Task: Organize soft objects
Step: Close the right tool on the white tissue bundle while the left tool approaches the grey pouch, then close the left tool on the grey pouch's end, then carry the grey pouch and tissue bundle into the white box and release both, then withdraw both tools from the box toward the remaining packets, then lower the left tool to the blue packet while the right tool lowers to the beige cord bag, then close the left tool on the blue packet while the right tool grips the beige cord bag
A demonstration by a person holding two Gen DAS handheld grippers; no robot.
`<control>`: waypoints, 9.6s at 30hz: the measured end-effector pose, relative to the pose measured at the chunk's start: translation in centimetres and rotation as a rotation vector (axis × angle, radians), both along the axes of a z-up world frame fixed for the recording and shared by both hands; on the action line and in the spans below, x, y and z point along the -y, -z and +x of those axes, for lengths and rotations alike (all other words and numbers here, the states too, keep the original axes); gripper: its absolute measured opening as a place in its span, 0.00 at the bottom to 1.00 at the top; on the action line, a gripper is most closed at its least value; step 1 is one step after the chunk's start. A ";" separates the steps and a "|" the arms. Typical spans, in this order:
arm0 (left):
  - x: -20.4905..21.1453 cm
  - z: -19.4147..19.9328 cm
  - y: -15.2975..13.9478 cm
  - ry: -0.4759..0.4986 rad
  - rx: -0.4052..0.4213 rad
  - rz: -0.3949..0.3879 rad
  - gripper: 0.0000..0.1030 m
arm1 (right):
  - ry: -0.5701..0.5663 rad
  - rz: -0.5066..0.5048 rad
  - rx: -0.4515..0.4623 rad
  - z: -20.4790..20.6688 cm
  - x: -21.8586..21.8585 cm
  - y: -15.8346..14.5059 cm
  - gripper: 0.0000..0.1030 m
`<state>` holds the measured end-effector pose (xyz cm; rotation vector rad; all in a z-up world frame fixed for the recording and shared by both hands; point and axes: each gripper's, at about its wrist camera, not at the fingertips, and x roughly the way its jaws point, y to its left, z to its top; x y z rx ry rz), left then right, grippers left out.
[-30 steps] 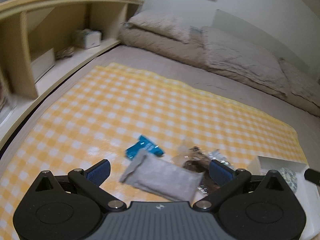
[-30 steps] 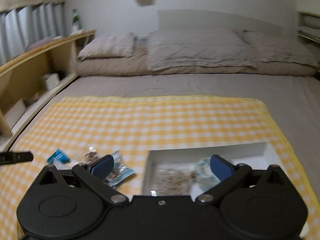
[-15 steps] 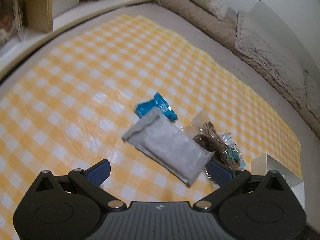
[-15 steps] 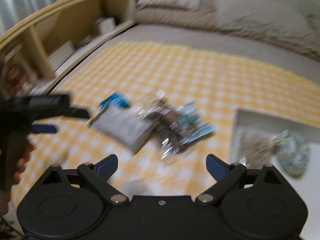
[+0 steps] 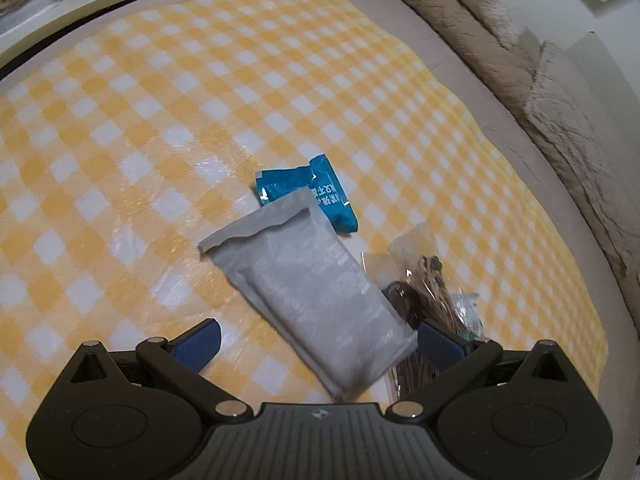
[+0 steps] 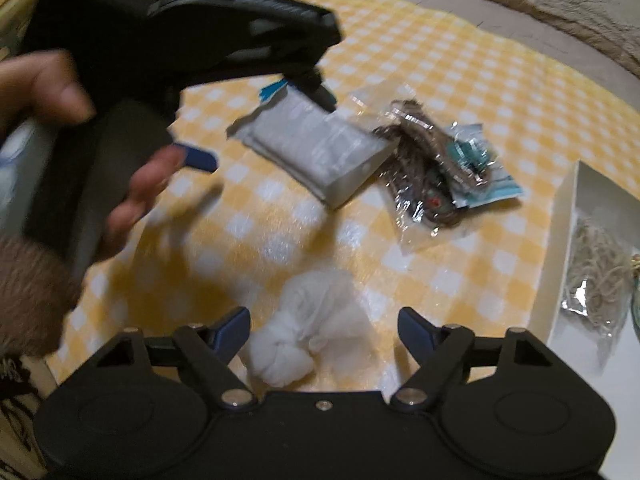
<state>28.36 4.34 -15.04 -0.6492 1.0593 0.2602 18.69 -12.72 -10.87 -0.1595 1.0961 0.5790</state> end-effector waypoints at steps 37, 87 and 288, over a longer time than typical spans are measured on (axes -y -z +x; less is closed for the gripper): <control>3.9 1.4 3.9 0.675 -0.020 0.529 0.94 | -0.007 -0.001 0.016 1.6 3.1 -1.4 0.29; 9.9 -7.5 -14.1 0.580 0.402 0.395 0.53 | 0.377 0.145 0.334 -0.3 13.0 -10.0 0.28; 0.1 8.3 -0.7 0.802 0.333 0.472 0.85 | 0.003 0.107 0.108 14.7 1.2 1.3 0.66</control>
